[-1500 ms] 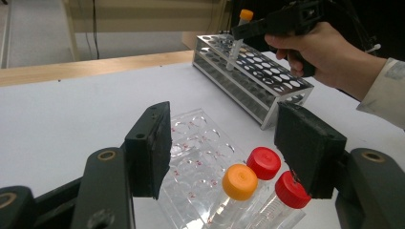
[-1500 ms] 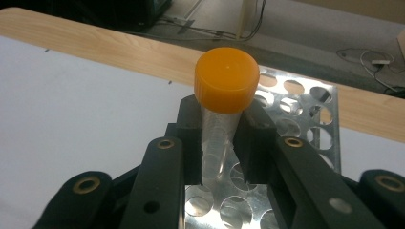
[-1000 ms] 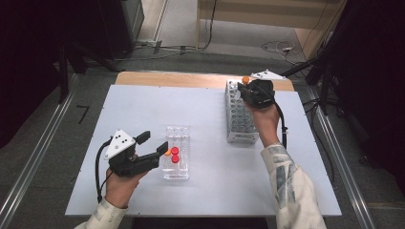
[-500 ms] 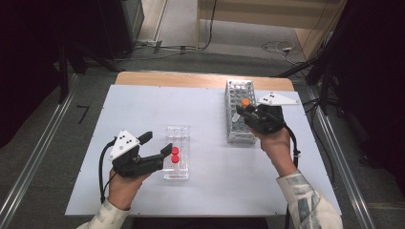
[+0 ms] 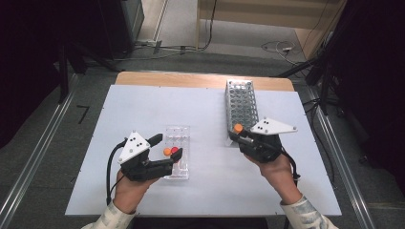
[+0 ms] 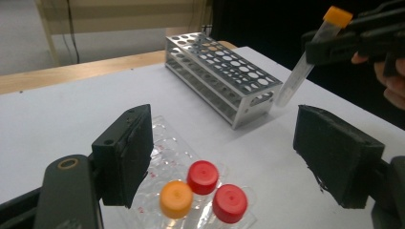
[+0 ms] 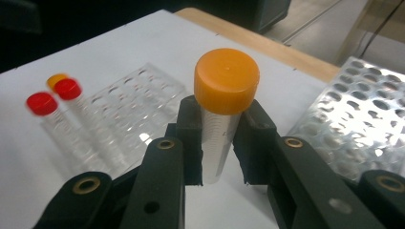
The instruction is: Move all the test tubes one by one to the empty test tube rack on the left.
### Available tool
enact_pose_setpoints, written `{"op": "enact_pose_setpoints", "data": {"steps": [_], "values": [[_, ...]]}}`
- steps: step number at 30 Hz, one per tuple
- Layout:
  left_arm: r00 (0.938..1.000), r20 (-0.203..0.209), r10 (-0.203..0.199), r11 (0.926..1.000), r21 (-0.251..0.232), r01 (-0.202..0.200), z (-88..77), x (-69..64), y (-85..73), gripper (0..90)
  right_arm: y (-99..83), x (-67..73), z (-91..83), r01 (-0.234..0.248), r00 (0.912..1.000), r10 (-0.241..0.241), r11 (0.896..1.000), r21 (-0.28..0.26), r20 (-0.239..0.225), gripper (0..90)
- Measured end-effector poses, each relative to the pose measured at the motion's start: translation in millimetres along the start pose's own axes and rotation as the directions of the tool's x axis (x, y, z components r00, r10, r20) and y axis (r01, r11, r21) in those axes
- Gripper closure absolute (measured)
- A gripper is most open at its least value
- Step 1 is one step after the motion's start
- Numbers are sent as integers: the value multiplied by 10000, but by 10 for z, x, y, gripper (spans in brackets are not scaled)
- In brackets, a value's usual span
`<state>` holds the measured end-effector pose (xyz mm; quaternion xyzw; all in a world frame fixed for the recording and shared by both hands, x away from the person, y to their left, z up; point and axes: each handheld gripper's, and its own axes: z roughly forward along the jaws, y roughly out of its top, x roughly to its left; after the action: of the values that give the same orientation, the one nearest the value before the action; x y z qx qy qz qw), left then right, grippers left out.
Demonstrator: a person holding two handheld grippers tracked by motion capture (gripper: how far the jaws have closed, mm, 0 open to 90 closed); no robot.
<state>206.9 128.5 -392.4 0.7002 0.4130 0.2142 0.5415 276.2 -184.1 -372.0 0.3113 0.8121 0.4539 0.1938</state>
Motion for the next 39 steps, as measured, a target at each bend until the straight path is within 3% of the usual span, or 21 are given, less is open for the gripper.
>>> {"op": "enact_pose_setpoints", "data": {"steps": [10, 20, 24, 30, 32, 39], "values": [[9961, 748, 472, 9986, 187, -487, 110, -249, 28, 222, -152, 331, 63, 609, 9947, -565, 9969, 494, -855, 713], [9874, 1285, 923, 9945, 365, -977, 275, -490, -6, 266, -383, 424, 216, 531, 9922, -404, 9929, 1066, -1177, 713], [9834, 1404, 1154, 9915, 437, -1226, 354, -589, -15, 331, -422, 463, 210, 602, 9906, -458, 9920, 1105, -1286, 713], [9750, 1922, 1112, 9914, 471, -1223, 485, -668, -32, 516, -423, 582, 207, 1044, 9865, -897, 9892, 1032, -1373, 713], [9723, 2018, 1179, 9900, 524, -1309, 508, -685, -41, 540, -424, 604, 210, 1064, 9858, -912, 9889, 1041, -1411, 712], [9713, 2076, 1164, 9888, 674, -1329, 547, -692, -59, 609, -423, 626, 203, 1112, 9844, -963, 9890, 975, -1470, 712]]}}
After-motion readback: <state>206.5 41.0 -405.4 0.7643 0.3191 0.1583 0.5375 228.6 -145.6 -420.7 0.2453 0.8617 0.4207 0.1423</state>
